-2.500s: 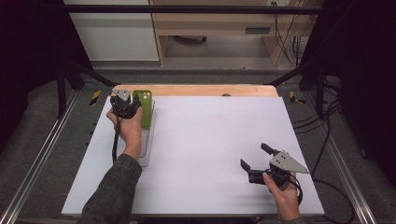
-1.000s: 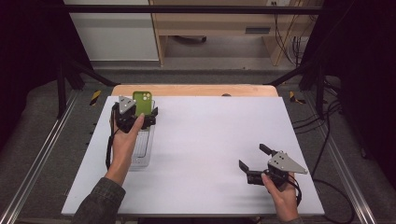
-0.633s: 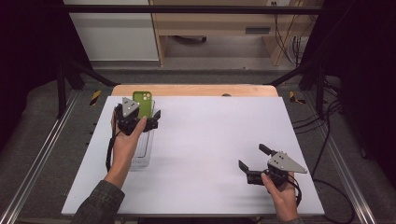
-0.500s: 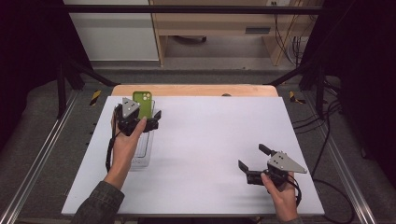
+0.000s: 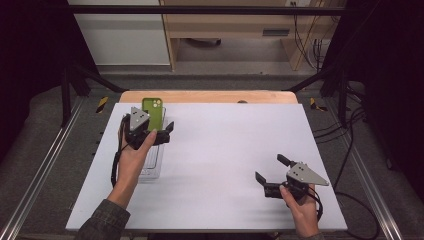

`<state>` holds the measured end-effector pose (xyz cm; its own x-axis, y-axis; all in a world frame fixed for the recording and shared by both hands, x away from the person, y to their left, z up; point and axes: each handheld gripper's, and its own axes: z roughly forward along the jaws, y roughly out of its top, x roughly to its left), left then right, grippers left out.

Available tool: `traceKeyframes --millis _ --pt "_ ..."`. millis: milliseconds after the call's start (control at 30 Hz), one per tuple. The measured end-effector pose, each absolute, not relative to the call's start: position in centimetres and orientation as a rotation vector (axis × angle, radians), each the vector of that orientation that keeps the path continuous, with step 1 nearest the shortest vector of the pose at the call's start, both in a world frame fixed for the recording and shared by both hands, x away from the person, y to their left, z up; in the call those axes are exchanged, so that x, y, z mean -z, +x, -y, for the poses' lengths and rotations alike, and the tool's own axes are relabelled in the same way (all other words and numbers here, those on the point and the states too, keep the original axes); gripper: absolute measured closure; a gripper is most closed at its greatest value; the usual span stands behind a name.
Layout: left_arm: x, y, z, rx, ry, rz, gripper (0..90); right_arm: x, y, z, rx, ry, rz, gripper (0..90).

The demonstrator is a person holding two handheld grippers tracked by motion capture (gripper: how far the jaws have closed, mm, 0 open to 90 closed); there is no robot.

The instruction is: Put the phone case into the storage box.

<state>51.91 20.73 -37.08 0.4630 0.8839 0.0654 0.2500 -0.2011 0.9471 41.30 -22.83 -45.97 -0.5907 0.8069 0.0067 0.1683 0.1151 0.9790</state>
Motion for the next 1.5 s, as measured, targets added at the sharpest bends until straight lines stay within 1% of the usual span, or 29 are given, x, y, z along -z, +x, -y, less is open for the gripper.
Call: traceKeyframes --millis 433,867,933,1500 --pt "36.3 50.2 -22.2 -0.785 1.656 -0.963 3.7 46.0 41.2 22.8 -1.51 0.937 -1.852 2.5" --pt "35.5 48.7 -25.6 -0.812 1.571 -0.982 3.6 45.9 41.2 22.8 -1.511 0.938 -1.849 2.5" --pt "35.4 48.5 -26.2 -0.801 1.556 -0.985 3.6 45.9 41.2 22.9 -1.517 0.939 -1.845 2.5" --pt "34.9 45.7 -29.6 -0.813 1.529 -0.951 3.1 45.9 41.2 22.9 -1.517 0.931 -1.848 2.4"
